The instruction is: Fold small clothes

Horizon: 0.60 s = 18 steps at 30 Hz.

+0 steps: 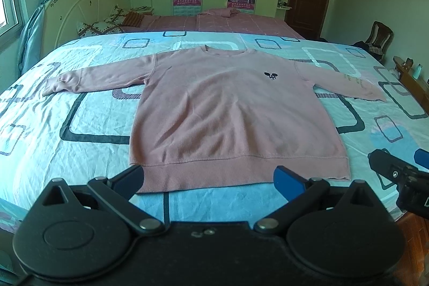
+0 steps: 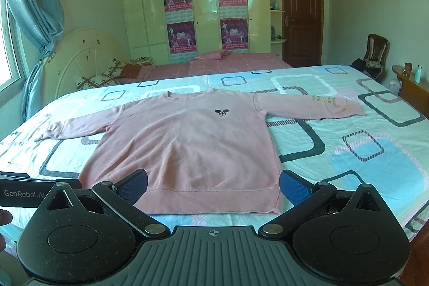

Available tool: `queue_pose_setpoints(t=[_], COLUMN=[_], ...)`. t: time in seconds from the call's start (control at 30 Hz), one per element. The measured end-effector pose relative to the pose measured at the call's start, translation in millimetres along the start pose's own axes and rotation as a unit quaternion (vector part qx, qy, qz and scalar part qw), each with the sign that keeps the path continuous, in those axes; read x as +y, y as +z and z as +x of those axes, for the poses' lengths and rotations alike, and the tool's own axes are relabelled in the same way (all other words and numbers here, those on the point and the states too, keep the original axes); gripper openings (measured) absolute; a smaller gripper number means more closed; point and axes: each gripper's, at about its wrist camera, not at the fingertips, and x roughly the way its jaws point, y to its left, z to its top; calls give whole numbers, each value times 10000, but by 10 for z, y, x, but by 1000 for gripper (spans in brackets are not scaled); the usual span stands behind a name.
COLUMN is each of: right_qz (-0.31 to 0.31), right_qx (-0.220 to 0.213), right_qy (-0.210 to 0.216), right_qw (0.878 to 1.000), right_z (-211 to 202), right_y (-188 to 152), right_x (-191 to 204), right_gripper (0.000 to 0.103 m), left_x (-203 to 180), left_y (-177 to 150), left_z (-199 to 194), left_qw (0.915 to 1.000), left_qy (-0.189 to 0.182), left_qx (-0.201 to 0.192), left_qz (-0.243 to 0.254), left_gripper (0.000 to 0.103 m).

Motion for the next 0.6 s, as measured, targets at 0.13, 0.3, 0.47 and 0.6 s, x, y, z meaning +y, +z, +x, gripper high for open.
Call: queue_pose_setpoints(t=[0.13,0.3,0.47,0.6], right_qz=[-2,4,14,17], right_qx=[-3,-3,9,23], right_qy=[-16,-22,-21,-26], right_qw=[10000,10000,10000,10000], right_z=[9,22,25,35], right_y=[4,14,15,18], right_x=[4,-1,-17,-31], right_gripper=[103,103,103,103], left_x=[10,22,23,13], left_y=[4,13,15,14], left_z=[2,11,18,26], left_qw=[10000,10000,10000,10000], left_qy=[0,1,-11,7], left_qx=[6,7,14,31], left_qz=[-3,-3,0,-2], left_gripper=[102,102,102,102])
